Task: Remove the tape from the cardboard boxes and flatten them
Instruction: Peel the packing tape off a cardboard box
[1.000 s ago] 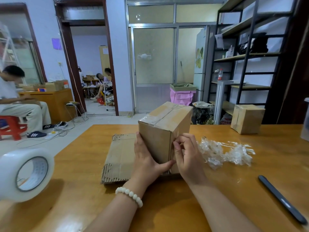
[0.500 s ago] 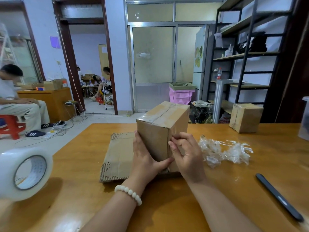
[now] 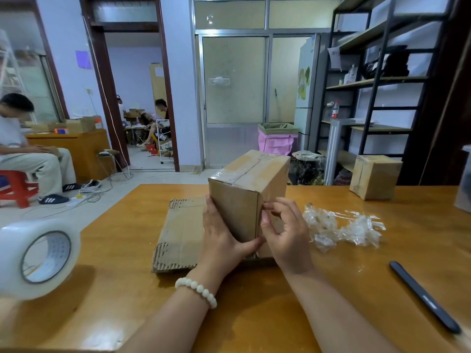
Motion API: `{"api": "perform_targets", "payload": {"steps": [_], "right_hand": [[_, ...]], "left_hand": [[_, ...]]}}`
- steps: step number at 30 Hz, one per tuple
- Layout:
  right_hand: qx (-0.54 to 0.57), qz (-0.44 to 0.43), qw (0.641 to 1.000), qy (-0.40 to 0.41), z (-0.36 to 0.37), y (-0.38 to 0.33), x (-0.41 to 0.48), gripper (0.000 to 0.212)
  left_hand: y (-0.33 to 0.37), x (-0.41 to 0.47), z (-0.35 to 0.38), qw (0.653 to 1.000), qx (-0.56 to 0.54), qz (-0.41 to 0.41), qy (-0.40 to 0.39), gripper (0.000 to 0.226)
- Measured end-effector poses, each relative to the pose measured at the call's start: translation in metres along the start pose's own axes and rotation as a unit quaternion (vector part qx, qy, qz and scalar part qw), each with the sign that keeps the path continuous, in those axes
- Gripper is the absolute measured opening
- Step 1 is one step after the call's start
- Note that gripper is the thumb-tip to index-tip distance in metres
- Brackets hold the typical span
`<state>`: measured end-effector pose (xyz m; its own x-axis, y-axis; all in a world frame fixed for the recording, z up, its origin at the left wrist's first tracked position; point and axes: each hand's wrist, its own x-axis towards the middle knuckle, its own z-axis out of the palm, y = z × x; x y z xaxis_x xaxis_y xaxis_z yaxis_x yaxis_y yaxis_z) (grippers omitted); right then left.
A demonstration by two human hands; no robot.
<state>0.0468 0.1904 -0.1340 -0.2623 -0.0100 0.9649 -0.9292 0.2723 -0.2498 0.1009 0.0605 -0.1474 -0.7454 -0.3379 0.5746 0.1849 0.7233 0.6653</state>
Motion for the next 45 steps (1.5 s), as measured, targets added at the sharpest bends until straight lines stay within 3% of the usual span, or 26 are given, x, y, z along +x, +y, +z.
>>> {"api": "perform_targets", "payload": {"steps": [10, 20, 27, 33, 37, 45], "right_hand": [[-0.012, -0.042, 0.999, -0.012, -0.0041, 0.0008, 0.0024, 0.021], [-0.032, -0.021, 0.999, 0.007, 0.0002, 0.0006, 0.0035, 0.016], [0.065, 0.068, 0.995, 0.018, -0.0065, 0.0007, 0.0054, 0.018], [0.077, 0.037, 0.995, -0.046, -0.0042, 0.0023, 0.0023, 0.036], [0.113, 0.083, 0.989, -0.036, -0.0026, 0.0033, 0.0037, 0.026], [0.103, 0.067, 0.991, -0.048, -0.0044, 0.0023, 0.0038, 0.019]], "left_hand": [[0.0011, 0.0001, 0.0011, 1.000, 0.004, -0.009, 0.001, 0.134], [0.0004, 0.0000, 0.0008, 0.999, 0.027, 0.012, -0.013, 0.140], [-0.0006, 0.0007, 0.0001, 1.000, -0.007, 0.000, -0.010, 0.135], [-0.0045, 0.0015, 0.0016, 1.000, -0.009, 0.002, -0.003, 0.136], [-0.0059, 0.0019, 0.0018, 1.000, -0.006, 0.011, -0.002, 0.139], [-0.0042, 0.0021, -0.0005, 1.000, -0.014, 0.010, -0.009, 0.133]]}}
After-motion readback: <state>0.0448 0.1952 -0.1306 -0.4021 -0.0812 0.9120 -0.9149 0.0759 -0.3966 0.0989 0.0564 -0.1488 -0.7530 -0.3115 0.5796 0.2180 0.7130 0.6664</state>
